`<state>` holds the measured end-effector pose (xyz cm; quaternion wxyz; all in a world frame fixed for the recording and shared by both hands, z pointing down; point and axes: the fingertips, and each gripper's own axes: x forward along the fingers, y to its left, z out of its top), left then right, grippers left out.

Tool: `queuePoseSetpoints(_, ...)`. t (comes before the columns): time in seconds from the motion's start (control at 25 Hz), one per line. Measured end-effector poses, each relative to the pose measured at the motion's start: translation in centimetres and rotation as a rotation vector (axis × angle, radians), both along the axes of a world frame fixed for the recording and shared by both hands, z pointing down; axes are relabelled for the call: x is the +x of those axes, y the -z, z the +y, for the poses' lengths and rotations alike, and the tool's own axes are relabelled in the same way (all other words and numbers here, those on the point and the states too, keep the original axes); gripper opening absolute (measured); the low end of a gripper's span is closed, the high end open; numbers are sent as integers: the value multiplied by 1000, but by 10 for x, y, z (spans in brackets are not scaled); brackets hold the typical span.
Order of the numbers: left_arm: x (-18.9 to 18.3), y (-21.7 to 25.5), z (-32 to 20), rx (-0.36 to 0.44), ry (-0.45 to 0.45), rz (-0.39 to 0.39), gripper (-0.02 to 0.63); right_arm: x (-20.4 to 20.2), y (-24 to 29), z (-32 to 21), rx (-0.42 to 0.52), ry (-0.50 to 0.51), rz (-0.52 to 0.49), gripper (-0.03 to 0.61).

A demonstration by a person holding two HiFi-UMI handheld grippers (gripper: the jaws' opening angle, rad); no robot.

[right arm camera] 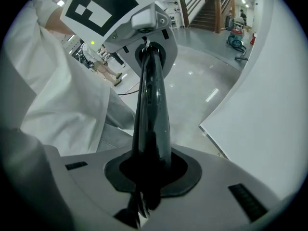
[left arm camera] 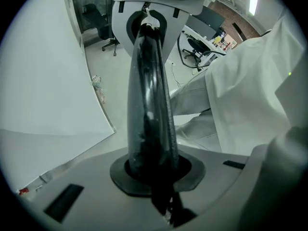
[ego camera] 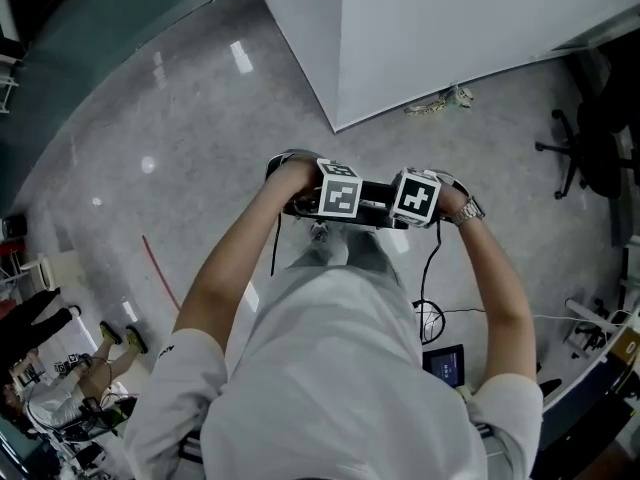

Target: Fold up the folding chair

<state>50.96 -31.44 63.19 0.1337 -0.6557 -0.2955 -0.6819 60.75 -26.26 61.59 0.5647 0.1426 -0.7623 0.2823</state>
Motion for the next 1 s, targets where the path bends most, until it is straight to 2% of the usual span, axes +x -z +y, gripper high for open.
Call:
queuePoseSetpoints(0.52,58,4,-36,23,300,32,57,68,4,-63,34,286,14,60)
queuePoseSetpoints(0.88,47,3,-54,43,475,34,57,59,5,-99,63,459,11,60)
queuePoseSetpoints(1.0,41,3,-57,43,500,29,57,56,3,-103,63,478,9,60)
